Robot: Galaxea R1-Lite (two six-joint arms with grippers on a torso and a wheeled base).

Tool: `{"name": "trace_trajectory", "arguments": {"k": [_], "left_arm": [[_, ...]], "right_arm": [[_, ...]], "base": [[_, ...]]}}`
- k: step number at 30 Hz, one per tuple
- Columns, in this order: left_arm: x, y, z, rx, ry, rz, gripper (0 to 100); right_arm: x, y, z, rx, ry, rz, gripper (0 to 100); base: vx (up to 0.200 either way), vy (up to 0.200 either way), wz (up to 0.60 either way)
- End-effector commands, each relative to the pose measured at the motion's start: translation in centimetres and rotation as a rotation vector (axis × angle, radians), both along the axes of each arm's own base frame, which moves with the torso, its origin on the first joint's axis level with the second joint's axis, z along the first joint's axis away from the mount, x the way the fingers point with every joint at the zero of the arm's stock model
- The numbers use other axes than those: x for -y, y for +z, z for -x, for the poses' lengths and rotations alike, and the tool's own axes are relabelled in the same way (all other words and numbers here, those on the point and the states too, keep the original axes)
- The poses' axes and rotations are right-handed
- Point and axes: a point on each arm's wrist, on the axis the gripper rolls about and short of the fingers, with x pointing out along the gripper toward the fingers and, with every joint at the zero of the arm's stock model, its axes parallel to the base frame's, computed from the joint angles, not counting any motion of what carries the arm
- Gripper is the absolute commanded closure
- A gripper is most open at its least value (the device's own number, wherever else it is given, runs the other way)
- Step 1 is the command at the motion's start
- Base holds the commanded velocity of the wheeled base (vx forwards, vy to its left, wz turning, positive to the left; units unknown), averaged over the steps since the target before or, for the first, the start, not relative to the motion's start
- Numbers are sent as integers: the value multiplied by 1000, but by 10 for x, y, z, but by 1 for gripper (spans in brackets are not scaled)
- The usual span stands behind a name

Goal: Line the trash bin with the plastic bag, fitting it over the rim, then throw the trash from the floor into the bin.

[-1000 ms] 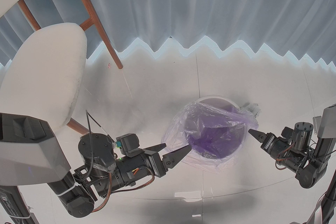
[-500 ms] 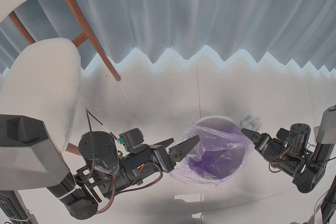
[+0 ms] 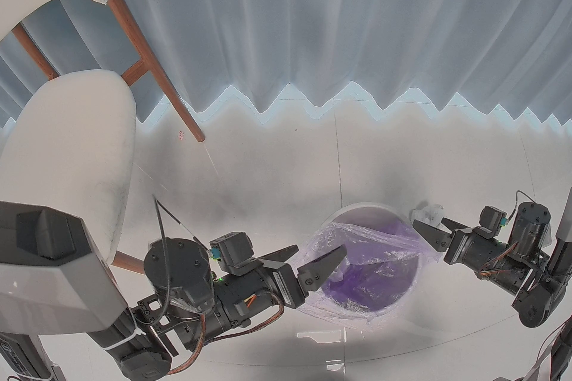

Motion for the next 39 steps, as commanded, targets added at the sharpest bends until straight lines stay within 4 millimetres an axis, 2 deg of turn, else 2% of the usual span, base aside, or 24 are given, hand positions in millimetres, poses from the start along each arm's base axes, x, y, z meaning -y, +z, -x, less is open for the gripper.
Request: {"name": "trace_trajectory", "arguments": {"k": [1, 6, 13, 20, 24, 28, 39], "left_arm": [[-26, -32, -31, 182, -47, -316, 0], [-38, -37, -42, 224, -25, -396, 0], [-46, -45, -61, 323, 9, -505, 0], [-28, -48, -79, 370, 14, -488, 0], [-15, -60, -82, 370, -7, -511, 0], [-12, -68, -84, 362, -11, -522, 0], [-9, -93, -103, 339, 10, -536, 0]], "right_arm": [[39, 1, 9, 127, 254, 146, 0], [52, -14, -5, 203, 364, 252, 0], [46, -30, -14, 216, 428, 311, 0], [42, -35, -35, 279, 443, 357, 0], [41, -41, -39, 266, 448, 356, 0], [38, -41, -44, 278, 455, 357, 0], [27, -60, -57, 253, 490, 351, 0]], "base": [[0, 0, 0], [0, 0, 0], [0, 0, 0], [0, 0, 0], [0, 0, 0], [0, 0, 0], [0, 0, 0]]}}
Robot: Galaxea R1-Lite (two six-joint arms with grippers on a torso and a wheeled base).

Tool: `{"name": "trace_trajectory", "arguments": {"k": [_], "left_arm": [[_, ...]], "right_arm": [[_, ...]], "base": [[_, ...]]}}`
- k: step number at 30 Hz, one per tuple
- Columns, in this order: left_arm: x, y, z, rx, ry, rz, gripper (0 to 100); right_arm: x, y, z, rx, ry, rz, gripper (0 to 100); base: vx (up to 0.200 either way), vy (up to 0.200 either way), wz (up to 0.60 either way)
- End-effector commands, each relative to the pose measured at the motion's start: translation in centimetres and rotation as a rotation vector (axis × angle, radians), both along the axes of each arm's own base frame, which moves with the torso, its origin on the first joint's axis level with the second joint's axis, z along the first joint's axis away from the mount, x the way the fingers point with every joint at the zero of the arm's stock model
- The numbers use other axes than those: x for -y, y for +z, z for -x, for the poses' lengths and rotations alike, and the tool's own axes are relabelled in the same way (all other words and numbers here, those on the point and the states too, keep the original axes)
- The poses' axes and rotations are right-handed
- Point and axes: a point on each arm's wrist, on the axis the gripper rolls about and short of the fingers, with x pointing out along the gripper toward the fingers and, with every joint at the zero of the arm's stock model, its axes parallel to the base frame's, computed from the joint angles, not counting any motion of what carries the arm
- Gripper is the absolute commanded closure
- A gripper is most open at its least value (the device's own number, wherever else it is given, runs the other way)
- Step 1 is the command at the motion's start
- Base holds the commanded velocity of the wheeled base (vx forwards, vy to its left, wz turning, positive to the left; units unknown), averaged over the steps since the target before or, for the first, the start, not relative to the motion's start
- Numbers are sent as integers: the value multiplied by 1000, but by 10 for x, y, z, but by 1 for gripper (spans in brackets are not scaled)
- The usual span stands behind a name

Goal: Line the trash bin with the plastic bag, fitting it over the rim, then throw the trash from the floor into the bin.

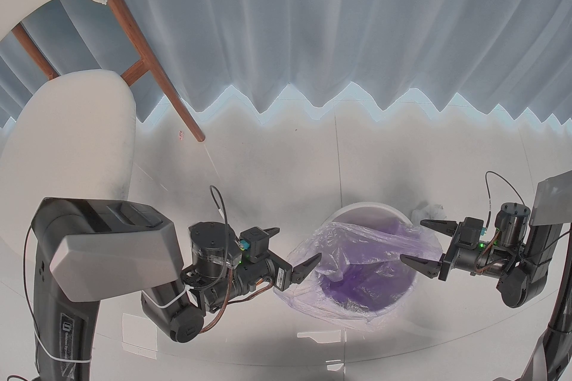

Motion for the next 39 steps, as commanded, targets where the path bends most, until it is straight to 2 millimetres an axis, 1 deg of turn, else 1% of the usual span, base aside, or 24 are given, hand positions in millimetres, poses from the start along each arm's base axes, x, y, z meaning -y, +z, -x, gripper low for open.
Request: {"name": "trace_trajectory", "arguments": {"k": [1, 6, 10, 11, 12, 13, 14, 20, 27, 29, 32, 33, 34, 39], "left_arm": [[0, -15, -8, -18, 21, -13, 0], [4, -19, -11, -15, 30, -10, 0], [4, -19, -11, -15, 30, -10, 0], [6, -19, -16, -3, 34, -1, 0], [6, -19, -16, -3, 34, -1, 100], [8, -18, -16, 1, 30, 2, 100], [9, -18, -15, 0, 28, 5, 100], [10, -11, -16, 18, 39, 20, 100], [13, 2, -25, 29, 47, 85, 100], [18, 5, -29, 26, 41, 115, 100], [24, 12, -37, -7, 44, 173, 100], [24, 12, -37, -7, 44, 173, 100], [28, 17, -43, -40, 34, 217, 100], [24, 18, -55, -79, -2, 255, 100]], "right_arm": [[-6, -10, -6, -13, 8, 5, 0], [-9, -19, -12, -21, 7, 9, 0], [-9, -19, -12, -21, 7, 9, 0], [-8, -19, -24, 4, -23, 12, 0], [-8, -19, -24, 4, -23, 12, 0], [-9, -20, -27, 8, -29, 10, 0], [-8, -19, -28, 13, -36, 7, 100], [-4, -7, -36, 48, -78, -15, 100], [11, 0, -41, 60, -134, -38, 100], [13, 6, -45, 50, -151, -79, 100], [14, 9, -51, -2, -192, -157, 100], [14, 9, -51, -2, -192, -157, 100], [13, 13, -56, -31, -222, -213, 100], [13, 19, -68, -74, -245, -314, 100]], "base": [[0, 0, 0], [0, 0, 0], [0, 0, 0], [0, 0, 0], [0, 0, 0], [0, 0, 0], [0, 0, 0], [0, 0, 0], [0, 0, 0], [0, 0, 0], [0, 0, 0], [0, 0, 0], [0, 0, 0], [0, 0, 0]]}}
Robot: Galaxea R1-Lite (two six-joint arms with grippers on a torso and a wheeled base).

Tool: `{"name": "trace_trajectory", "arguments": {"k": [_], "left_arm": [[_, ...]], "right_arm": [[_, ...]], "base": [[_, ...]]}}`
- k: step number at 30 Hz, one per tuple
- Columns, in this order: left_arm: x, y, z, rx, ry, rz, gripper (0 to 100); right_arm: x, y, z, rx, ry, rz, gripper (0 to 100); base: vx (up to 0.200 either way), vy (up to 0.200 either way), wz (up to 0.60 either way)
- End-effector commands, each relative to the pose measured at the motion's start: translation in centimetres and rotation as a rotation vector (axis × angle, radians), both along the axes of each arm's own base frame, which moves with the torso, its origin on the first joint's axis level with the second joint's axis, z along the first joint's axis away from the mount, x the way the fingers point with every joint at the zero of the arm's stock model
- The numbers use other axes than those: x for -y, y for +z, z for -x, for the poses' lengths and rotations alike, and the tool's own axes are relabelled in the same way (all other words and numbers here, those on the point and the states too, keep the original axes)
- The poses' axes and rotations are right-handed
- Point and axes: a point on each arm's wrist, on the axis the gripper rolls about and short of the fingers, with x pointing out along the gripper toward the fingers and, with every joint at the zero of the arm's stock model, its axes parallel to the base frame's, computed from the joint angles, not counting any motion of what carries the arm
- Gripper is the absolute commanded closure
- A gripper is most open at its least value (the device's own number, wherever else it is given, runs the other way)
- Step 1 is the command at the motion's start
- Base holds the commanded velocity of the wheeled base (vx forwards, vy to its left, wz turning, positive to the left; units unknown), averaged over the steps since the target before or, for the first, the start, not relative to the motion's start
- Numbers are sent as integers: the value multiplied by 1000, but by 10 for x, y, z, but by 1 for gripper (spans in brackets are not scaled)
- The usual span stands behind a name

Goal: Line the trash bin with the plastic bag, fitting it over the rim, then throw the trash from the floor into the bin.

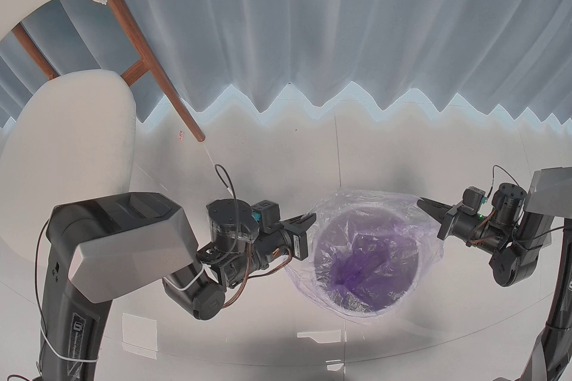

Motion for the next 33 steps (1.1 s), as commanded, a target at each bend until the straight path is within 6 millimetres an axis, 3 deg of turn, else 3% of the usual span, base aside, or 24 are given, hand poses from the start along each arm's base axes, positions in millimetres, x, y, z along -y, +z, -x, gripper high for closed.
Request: {"name": "trace_trajectory", "arguments": {"k": [1, 7, 13, 20, 26, 33], "left_arm": [[-3, 8, -18, -6, -21, 59, 100], [3, 6, -32, -77, -19, 151, 100], [9, -11, -45, -152, 3, 189, 100], [5, -10, -60, -240, 43, 283, 100], [-1, -12, -63, -306, 65, 342, 100], [-4, -30, -65, -368, 87, 355, 100]], "right_arm": [[-1, 12, -16, 20, -25, -89, 100], [-1, 6, -27, -45, -34, -180, 100], [-2, -12, -41, -79, -40, -204, 100], [-2, -22, -52, -138, -57, -286, 100], [-3, -22, -57, -221, -75, -406, 100], [-3, -46, -59, -291, -93, -429, 100]], "base": [[0, 0, 0], [0, 0, 0], [0, 0, 0], [0, 0, 0], [0, 0, 0], [0, 0, 0]]}}
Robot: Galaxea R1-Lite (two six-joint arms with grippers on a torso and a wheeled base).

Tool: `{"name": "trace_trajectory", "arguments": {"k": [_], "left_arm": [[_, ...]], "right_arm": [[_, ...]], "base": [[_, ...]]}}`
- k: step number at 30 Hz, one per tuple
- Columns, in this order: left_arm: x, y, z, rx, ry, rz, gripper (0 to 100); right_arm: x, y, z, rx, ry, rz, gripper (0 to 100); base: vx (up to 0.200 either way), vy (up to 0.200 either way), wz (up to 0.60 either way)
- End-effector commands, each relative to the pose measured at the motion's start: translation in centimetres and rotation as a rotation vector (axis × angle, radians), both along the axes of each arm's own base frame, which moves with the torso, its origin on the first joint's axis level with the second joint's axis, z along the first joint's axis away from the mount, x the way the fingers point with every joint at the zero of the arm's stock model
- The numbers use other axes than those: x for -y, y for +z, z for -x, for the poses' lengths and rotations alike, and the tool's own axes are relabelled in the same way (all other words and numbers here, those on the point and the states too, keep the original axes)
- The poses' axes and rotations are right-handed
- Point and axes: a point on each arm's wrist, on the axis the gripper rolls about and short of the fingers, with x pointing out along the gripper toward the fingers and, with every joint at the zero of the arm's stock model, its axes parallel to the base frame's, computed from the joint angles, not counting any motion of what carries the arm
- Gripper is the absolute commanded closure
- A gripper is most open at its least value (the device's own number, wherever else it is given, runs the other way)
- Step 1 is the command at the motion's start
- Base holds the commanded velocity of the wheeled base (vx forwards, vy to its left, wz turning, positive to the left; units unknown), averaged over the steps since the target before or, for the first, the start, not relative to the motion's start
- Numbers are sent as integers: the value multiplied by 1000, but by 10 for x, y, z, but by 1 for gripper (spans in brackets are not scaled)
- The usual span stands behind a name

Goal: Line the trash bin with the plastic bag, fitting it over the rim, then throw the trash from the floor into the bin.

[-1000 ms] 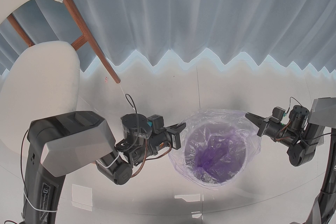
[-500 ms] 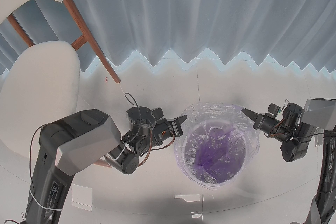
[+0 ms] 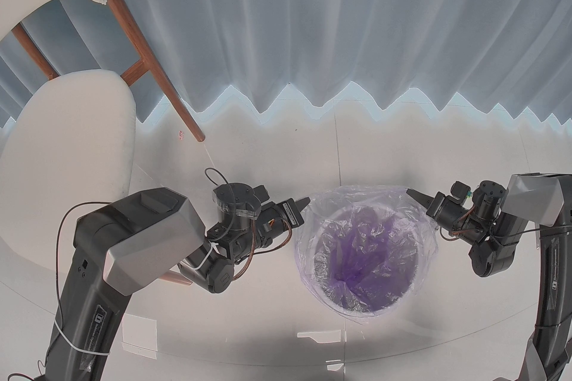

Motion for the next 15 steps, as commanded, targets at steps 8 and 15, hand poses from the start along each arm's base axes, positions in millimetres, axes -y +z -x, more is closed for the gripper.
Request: {"name": "trace_trajectory", "arguments": {"k": [8, 15], "left_arm": [[-1, -36, 0, -64, 3, -34, 100], [-2, -49, 0, -78, 5, -41, 100]], "right_arm": [[-1, -36, -3, -68, -4, 1, 100], [0, -51, -4, -97, -6, -1, 100]], "base": [[0, 0, 0], [0, 0, 0]]}}
